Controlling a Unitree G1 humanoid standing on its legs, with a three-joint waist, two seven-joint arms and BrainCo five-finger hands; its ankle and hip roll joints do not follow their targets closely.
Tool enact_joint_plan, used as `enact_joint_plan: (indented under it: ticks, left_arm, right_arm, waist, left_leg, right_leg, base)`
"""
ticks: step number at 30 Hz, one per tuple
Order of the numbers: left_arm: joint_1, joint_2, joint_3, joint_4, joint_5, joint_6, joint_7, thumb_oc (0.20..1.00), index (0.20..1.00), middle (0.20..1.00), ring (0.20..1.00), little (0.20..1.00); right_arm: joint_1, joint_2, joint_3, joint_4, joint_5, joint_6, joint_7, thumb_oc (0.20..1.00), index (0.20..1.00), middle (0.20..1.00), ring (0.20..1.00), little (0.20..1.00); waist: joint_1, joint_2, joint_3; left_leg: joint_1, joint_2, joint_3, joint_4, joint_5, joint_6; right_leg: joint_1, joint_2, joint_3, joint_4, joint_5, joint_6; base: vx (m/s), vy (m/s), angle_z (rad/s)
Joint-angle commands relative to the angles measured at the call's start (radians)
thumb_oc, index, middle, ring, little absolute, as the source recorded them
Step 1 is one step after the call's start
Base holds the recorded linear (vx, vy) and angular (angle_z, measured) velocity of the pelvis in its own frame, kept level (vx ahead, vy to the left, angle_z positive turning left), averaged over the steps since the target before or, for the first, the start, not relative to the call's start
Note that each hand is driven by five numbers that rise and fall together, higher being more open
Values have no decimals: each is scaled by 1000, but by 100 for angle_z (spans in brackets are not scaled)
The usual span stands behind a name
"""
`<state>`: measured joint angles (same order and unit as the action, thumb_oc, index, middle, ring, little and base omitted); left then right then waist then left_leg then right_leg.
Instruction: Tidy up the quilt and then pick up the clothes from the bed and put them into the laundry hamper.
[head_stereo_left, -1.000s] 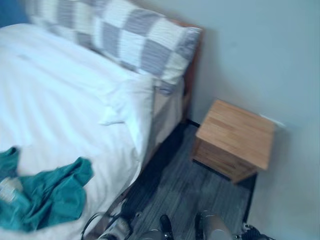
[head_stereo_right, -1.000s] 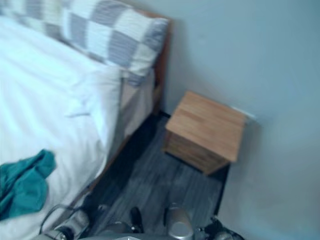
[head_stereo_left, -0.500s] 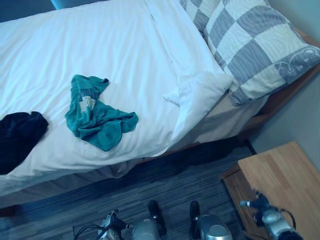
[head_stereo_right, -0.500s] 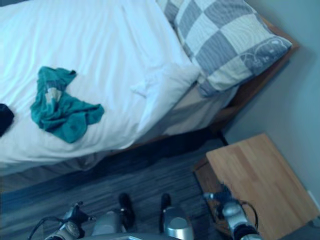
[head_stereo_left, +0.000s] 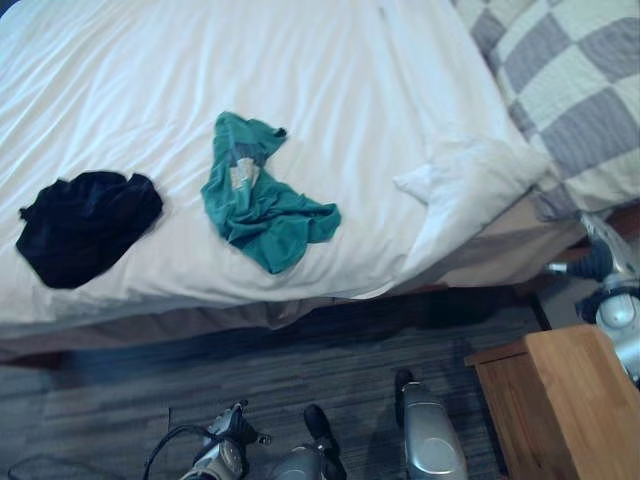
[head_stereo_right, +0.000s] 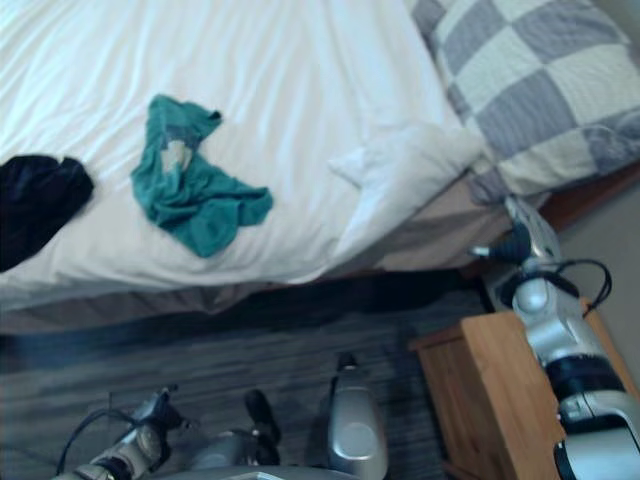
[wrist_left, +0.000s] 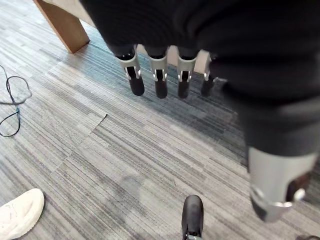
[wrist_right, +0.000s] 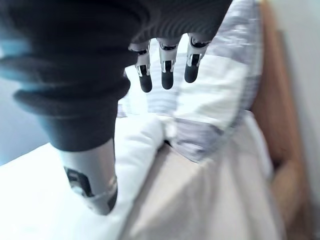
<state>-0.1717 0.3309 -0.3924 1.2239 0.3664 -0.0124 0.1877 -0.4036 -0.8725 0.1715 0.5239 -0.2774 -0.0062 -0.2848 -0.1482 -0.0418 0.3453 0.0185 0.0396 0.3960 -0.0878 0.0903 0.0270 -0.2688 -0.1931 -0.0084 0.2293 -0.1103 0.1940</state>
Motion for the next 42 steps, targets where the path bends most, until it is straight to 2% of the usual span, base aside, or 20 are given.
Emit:
enact_joint_plan:
  ticks: [1,5,8,9,11,12,14,21,24,25,26,27,28,29,30,32,36,39,41,42]
  left_arm:
    - [-12,45,-6,-25,-6,-22,32,1000,1000,1000,1000,1000]
    - [-12,52,-12,-31,-44,-43,45,1000,1000,1000,1000,1000]
    - [-9,35,-34,-26,-51,-53,63,1000,1000,1000,1000,1000]
    - [-17,22,-57,-25,-46,-55,66,1000,1000,1000,1000,1000]
    - [-20,15,-69,-26,-46,-58,69,1000,1000,1000,1000,1000]
    - [-20,7,-76,-25,-45,-57,70,1000,1000,1000,1000,1000]
    - [-27,-14,-92,-26,-49,-60,71,1000,1000,1000,1000,1000]
    - [-21,-55,-88,-20,-59,-53,66,1000,1000,1000,1000,1000]
    - [-12,-70,-46,-8,-32,-32,56,1000,1000,1000,1000,1000]
    - [-11,-69,-48,-8,-32,-32,56,1000,1000,1000,1000,1000]
    - [-6,-67,-27,3,-12,-22,49,1000,1000,1000,1000,1000]
    - [-6,-66,-29,3,-12,-22,49,1000,1000,1000,1000,1000]
    - [-6,-66,-21,9,-4,-18,47,1000,1000,1000,1000,1000]
    - [-1,-69,-8,19,7,-9,44,1000,1000,1000,1000,1000]
    - [-1,-68,-9,19,7,-9,44,1000,1000,1000,1000,1000]
    - [6,-77,2,33,9,6,45,1000,1000,1000,1000,1000]
    - [15,-76,23,36,0,18,38,1000,1000,1000,1000,1000]
    - [32,-83,51,24,-13,27,47,1000,1000,1000,1000,1000]
    - [38,-88,54,20,-13,31,54,1000,1000,1000,1000,1000]
    - [42,-102,58,18,-17,35,65,1000,1000,1000,1000,1000]
  right_arm:
    - [-175,-74,73,112,1,-2,-43,1000,1000,1000,1000,1000]
    - [-338,-54,165,200,26,-4,-40,1000,1000,1000,1000,1000]
    - [-510,-29,286,302,10,-7,-39,1000,1000,1000,1000,1000]
    - [-607,-13,361,362,1,-11,-35,1000,1000,1000,1000,1000]
    - [-640,3,393,380,-16,-13,-32,1000,1000,1000,1000,1000]
    - [-662,17,422,398,-27,-14,-30,479,479,479,479,479]
    - [-697,49,466,438,-51,-13,-28,200,200,200,200,200]
    - [-549,121,393,435,-33,-6,-28,200,200,200,200,200]
    - [-218,119,211,355,-13,-7,-24,200,200,200,200,200]
    - [-213,119,207,351,-14,-6,-24,200,200,200,200,200]
    - [-68,124,103,341,11,-4,-33,555,555,555,555,555]
    - [-65,124,100,339,10,-4,-33,555,555,555,555,555]
    - [-9,132,58,337,31,-3,-35,1000,1000,1000,1000,1000]
    - [108,168,-44,338,95,-1,-56,1000,1000,1000,1000,1000]
    - [110,168,-46,336,94,-1,-55,1000,1000,1000,1000,1000]
    - [244,268,-204,370,266,-14,-108,1000,1000,1000,1000,1000]
    - [347,351,-333,383,458,-40,-135,1000,1000,1000,1000,1000]
    - [463,378,-460,181,471,-52,-239,1000,1000,1000,1000,1000]
    - [489,387,-492,103,456,-51,-270,1000,1000,1000,1000,1000]
    - [490,384,-555,-5,442,-77,-351,1000,1000,1000,1000,1000]
  waist:
    - [20,-2,14]
    - [43,10,14]
    - [54,58,32]
    - [49,85,37]
    - [50,97,42]
    - [49,107,43]
    - [44,122,43]
    - [38,114,35]
    - [10,85,23]
    - [12,85,22]
    - [-4,70,21]
    - [-1,70,18]
    - [-10,64,17]
    - [-25,57,12]
    - [-22,57,10]
    - [-48,53,1]
    - [-68,49,-16]
    - [-81,46,-26]
    - [-81,46,-29]
    - [-81,47,-31]
  left_leg:
    - [37,86,-19,10,-103,-132]
    - [-6,73,-34,46,-96,-138]
    - [-39,77,-46,36,-68,-148]
    - [-51,85,-50,22,-52,-156]
    - [-55,89,-50,16,-45,-159]
    - [-57,92,-49,10,-40,-162]
    - [-60,104,-46,4,-28,-169]
    - [-45,128,-37,1,-22,-176]
    - [-18,141,-19,1,-36,-177]
    - [-17,141,-19,1,-37,-177]
    - [0,145,-8,1,-46,-177]
    - [-3,146,-6,1,-43,-178]
    - [6,148,1,1,-48,-178]
    - [21,152,11,1,-54,-178]
    - [18,153,13,1,-52,-179]
    - [39,153,22,1,-66,-175]
    - [57,153,29,1,-75,-175]
    - [73,153,32,1,-86,-174]
    - [75,153,31,1,-85,-173]
    - [77,151,27,1,-90,-171]
  right_leg:
    - [60,17,87,-152,81,44]
    - [57,-2,76,-203,130,31]
    - [42,9,64,-217,141,24]
    - [39,18,55,-230,144,19]
    - [36,19,49,-232,145,18]
    - [36,22,45,-235,143,16]
    - [38,32,37,-242,139,11]
    - [53,48,24,-234,132,1]
    - [77,47,16,-240,135,4]
    - [77,47,16,-240,135,4]
    - [89,46,15,-241,133,7]
    - [86,47,17,-242,136,6]
    - [93,45,15,-241,132,8]
    - [100,44,17,-239,130,9]
    - [97,45,19,-240,134,7]
    - [109,43,19,-237,127,10]
    - [120,42,21,-235,121,12]
    - [133,38,17,-230,113,13]
    - [134,36,16,-228,115,12]
    - [137,35,13,-225,112,12]
  base:
    - [99,-224,81]
    - [61,-181,32]
    - [41,-131,6]
    - [36,-113,-6]
    - [36,-46,3]
    - [42,-43,11]
    - [40,-27,-1]
    - [20,-2,-2]
    - [24,7,1]
    - [45,10,3]
    - [19,6,-5]
    - [45,11,-11]
    - [51,26,-17]
    - [51,26,-13]
    - [56,54,-10]
    - [54,61,-3]
    - [41,43,-6]
    - [36,46,4]
    - [13,36,12]
    - [24,56,8]
